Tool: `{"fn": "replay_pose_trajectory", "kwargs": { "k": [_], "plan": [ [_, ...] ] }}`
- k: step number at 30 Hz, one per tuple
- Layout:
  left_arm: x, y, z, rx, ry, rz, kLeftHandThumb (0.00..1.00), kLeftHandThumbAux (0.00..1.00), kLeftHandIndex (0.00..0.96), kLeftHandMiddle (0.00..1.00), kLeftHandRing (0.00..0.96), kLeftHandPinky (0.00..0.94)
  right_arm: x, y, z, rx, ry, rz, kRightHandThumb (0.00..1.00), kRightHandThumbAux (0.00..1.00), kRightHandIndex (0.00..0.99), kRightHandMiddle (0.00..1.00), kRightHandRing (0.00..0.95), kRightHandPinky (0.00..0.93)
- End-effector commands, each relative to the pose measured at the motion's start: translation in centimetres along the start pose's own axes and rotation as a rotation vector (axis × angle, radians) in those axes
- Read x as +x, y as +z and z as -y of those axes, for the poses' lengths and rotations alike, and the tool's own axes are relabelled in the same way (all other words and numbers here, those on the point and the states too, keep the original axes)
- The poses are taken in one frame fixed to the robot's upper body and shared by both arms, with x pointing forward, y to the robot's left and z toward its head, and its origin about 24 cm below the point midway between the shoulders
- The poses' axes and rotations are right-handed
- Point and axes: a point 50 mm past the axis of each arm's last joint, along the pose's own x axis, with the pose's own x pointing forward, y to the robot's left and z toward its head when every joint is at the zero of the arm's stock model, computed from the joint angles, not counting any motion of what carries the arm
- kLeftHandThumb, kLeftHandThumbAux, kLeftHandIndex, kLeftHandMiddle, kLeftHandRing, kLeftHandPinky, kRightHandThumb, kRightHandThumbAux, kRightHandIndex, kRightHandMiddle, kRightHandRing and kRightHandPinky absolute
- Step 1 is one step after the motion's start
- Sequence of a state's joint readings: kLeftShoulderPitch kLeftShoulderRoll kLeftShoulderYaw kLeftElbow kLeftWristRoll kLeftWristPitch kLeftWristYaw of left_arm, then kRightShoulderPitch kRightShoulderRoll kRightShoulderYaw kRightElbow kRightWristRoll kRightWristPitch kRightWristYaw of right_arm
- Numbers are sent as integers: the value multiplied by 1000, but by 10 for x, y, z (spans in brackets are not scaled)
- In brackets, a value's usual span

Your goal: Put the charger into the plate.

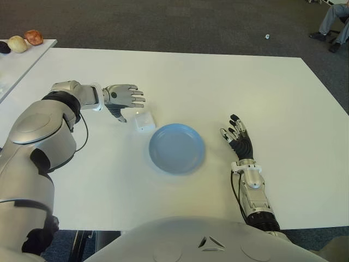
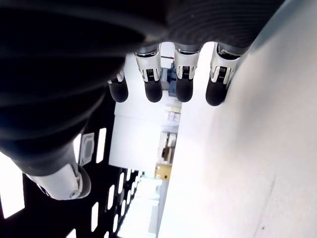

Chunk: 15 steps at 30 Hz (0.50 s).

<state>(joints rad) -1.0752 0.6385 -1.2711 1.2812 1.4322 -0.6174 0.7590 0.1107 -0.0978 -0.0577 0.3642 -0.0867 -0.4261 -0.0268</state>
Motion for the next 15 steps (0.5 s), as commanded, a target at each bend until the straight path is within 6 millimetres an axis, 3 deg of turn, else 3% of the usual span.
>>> {"fn": "replay_pose_trajectory", "kwargs": {
  "k": [1,15],
  "plan": [
    [4,0,-4,16,37,0,377,223,0,0,0,0,-10,-18,0,4,-4,-103,0,623,34,79,66,69],
    [11,0,-11,41,79,-1,364,237,0,0,0,0,-11,-18,-4,13,-4,-111,0,634,36,72,59,63]
  ]
}}
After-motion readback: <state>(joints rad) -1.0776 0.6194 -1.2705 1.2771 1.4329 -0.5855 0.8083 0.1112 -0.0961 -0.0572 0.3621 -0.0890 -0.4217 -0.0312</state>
